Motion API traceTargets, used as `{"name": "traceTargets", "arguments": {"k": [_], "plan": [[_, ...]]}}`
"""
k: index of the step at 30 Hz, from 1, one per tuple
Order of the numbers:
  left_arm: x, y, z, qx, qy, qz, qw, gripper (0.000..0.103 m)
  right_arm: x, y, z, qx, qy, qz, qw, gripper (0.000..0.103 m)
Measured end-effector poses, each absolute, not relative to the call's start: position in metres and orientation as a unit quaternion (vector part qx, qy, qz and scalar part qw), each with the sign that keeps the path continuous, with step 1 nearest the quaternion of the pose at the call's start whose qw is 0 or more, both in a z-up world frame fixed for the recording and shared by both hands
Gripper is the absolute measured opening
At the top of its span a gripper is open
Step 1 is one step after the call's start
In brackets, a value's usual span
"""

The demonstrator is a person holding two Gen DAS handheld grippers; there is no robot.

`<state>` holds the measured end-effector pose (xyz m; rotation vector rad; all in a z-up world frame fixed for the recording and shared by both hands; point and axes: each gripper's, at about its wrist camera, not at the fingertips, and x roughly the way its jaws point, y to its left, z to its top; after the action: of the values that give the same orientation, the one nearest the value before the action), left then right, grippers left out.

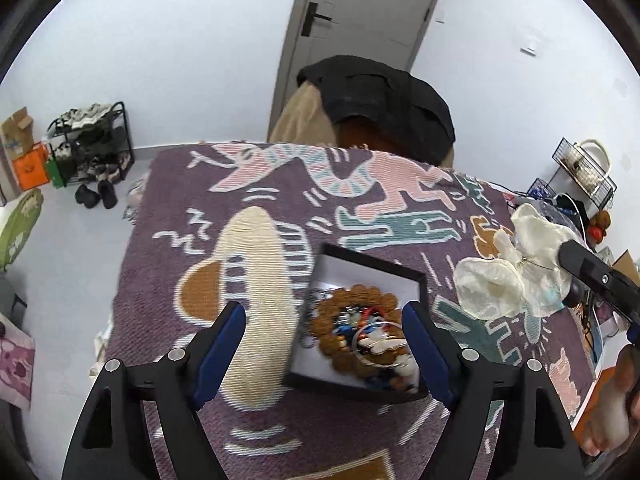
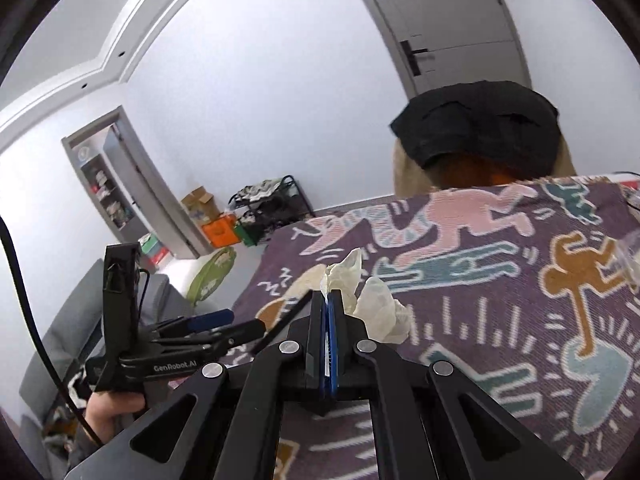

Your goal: Organize jewelry

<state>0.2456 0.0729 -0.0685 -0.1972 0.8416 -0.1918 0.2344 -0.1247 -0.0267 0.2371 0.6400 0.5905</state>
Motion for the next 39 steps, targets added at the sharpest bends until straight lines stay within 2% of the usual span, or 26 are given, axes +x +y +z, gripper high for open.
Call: {"name": "traceTargets", "arguments": {"k": [12, 13, 14, 16, 33, 35, 39], "plan": [[0.231, 0.098, -0.068, -0.098, 0.402, -0.066, 0.908, 0.081, 0.262, -0.066, -0.057, 0.091, 0.373, 0.332, 0.862, 0.005], [0.229, 0.098, -0.067, -0.099, 0.401, -0.064, 0.909, 0.081, 0.265, -0.066, -0.063, 0.093, 0.384, 0.334, 0.856, 0.019], [0.228, 0.099, -0.066, -0.099, 0.399, -0.062, 0.909, 0.081, 0.267, -0.067, -0.065, 0.095, 0.386, 0.334, 0.855, 0.054], [0.226, 0.098, -0.065, -0.097, 0.395, -0.059, 0.912, 0.081, 0.265, -0.076, -0.068, 0.106, 0.377, 0.333, 0.858, 0.097], [0.200, 0.065, -0.040, -0.085, 0.347, -0.065, 0.932, 0.081, 0.225, -0.164, -0.062, 0.134, 0.350, 0.246, 0.894, 0.098], [0.195, 0.058, -0.037, -0.079, 0.342, -0.068, 0.934, 0.083, 0.219, -0.172, -0.059, 0.136, 0.347, 0.243, 0.896, 0.098], [0.183, 0.047, -0.028, -0.088, 0.323, -0.081, 0.939, 0.094, 0.199, -0.188, -0.050, 0.132, 0.331, 0.230, 0.906, 0.098]]}}
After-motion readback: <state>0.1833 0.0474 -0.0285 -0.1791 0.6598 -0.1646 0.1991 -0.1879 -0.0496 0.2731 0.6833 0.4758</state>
